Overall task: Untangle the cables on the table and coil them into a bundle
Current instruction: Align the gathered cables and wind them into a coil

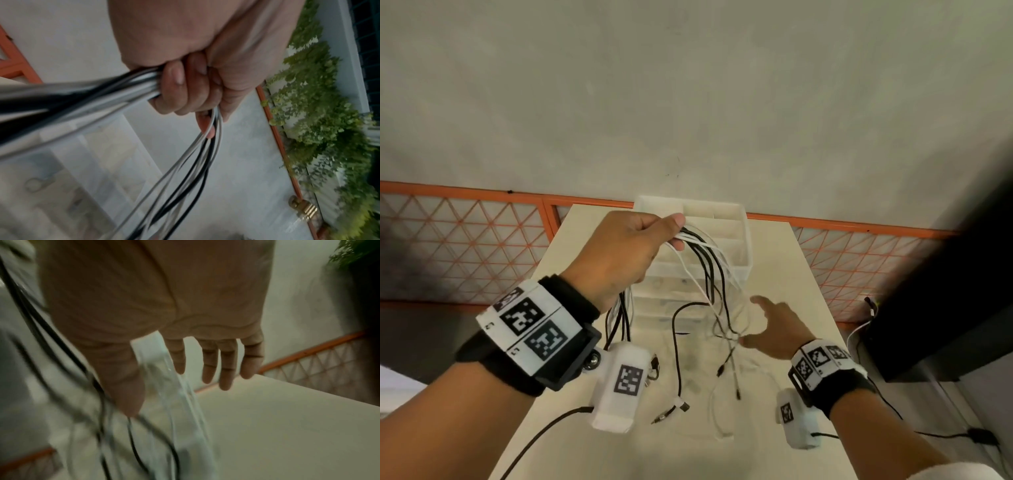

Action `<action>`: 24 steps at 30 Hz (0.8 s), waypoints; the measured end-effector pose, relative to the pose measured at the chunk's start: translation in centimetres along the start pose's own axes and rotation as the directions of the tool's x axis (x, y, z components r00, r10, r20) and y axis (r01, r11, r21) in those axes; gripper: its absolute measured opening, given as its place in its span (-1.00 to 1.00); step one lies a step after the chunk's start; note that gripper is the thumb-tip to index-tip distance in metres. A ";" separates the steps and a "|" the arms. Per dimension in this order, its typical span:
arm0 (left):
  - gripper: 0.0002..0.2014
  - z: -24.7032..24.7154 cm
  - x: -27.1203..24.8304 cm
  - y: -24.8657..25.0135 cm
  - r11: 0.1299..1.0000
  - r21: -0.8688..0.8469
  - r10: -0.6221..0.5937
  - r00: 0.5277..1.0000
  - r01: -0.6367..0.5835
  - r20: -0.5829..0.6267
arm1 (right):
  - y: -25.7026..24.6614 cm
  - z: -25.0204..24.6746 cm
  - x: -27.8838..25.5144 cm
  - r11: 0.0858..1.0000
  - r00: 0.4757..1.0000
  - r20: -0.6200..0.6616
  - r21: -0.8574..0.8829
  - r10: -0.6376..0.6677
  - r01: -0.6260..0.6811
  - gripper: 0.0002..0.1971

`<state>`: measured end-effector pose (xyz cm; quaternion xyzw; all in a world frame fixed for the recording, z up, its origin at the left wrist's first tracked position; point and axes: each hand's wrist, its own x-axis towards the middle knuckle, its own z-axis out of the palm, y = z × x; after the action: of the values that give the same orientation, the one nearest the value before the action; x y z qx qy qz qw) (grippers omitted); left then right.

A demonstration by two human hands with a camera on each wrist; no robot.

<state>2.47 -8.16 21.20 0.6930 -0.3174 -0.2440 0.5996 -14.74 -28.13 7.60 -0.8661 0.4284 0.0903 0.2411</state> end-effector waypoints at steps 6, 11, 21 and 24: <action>-0.59 2.6 -0.5 -0.3 0.963 0.261 0.045 0.997 -0.062 0.070 | -8.8 -6.3 -5.9 0.832 0.876 -0.228 0.281 -0.426 0.478 -0.43; -0.61 1.8 -0.7 0.7 0.914 0.365 0.147 0.983 -0.178 0.113 | -7.8 -3.4 -3.3 0.957 0.958 -0.198 0.162 -0.207 0.240 -0.70; -0.35 -0.2 0.0 -5.4 0.834 0.549 -0.208 0.951 0.049 0.230 | 0.4 -3.0 4.3 0.849 0.936 -0.227 0.514 0.269 -0.119 -0.84; -0.19 -0.6 0.5 -8.8 0.825 0.539 -0.336 0.914 0.169 0.229 | 0.9 -4.6 6.3 0.834 0.928 -0.269 0.548 0.258 -0.073 -0.80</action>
<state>4.54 -7.35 12.61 0.8145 -0.3656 -0.3368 0.2991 -11.81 -35.28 9.02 -0.7278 0.5451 -0.1574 0.3852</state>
